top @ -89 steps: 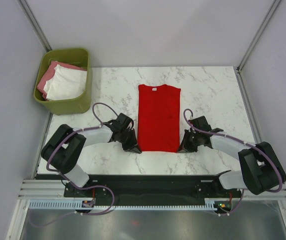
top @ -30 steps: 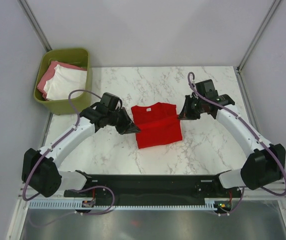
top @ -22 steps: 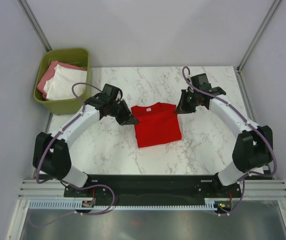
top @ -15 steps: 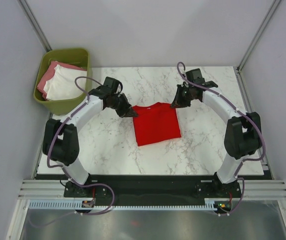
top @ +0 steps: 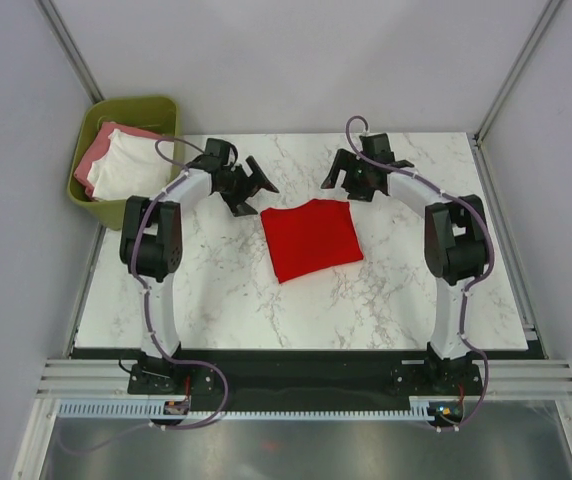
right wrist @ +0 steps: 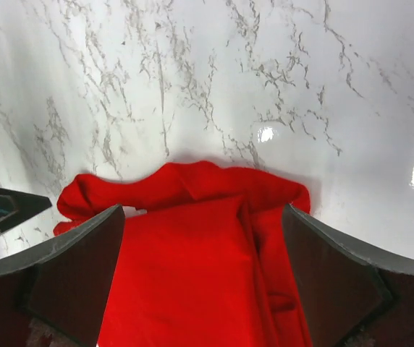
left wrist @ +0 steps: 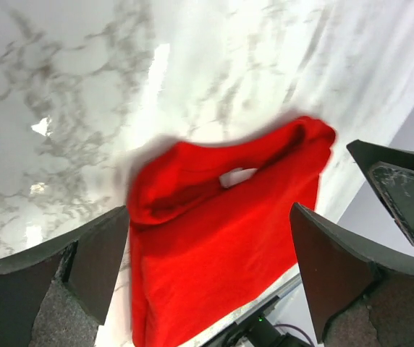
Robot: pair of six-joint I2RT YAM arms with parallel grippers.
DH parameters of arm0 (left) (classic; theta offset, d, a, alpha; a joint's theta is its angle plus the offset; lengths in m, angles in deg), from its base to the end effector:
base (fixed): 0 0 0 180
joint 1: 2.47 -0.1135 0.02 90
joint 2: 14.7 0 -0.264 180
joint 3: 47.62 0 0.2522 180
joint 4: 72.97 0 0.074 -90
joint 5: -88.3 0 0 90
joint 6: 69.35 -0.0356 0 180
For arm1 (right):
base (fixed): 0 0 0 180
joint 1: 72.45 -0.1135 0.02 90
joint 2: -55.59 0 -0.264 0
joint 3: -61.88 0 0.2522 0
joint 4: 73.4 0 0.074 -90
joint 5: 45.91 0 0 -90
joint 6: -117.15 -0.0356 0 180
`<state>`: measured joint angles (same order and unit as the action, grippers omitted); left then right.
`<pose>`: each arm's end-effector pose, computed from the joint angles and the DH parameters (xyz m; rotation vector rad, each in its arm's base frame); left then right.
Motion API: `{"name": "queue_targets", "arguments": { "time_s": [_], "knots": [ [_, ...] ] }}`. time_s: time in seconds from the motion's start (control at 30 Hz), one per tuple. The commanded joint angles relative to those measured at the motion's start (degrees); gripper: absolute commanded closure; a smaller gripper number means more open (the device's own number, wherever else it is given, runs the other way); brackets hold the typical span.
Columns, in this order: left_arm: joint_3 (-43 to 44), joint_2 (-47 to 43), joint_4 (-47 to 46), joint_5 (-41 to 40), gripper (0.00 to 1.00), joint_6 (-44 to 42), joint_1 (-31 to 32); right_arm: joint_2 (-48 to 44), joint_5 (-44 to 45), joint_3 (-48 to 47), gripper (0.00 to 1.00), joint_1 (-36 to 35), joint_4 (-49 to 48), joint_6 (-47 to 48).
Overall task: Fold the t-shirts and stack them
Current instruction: Fold the tshirt
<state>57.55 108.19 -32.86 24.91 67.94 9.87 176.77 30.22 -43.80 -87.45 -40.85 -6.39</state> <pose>0.4459 -0.1139 0.1688 -0.6413 2.6561 -0.9502 0.4540 0.1305 0.1912 0.2863 2.4745 0.6680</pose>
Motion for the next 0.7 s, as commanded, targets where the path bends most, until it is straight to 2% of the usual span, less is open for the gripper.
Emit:
{"name": "queue_targets", "arguments": {
  "time_s": [0.0, 0.27, 0.47, 0.67],
  "knots": [
    [2.5, -6.9, -1.8, 1.9, 0.00, -5.3, 0.6, -7.2, 2.1, 2.7, 0.03, 0.1, -4.4, 3.2],
    [-21.3, -22.6, -1.2, -0.7, 0.04, -6.9, 1.3, -17.4, 1.0, 17.8, 0.07, 0.7, -4.4, 9.2],
    [-35.3, -35.0, -1.4, -0.2, 0.06, -6.5, 2.0, -22.3, -1.2, 24.3, 0.10, 1.0, -3.7, 10.4],
    [-43.9, -43.5, -1.3, 1.1, 0.07, -5.9, 2.6, -19.6, -5.7, 25.0, 0.13, 1.1, -4.1, 10.4]
  ]
}}
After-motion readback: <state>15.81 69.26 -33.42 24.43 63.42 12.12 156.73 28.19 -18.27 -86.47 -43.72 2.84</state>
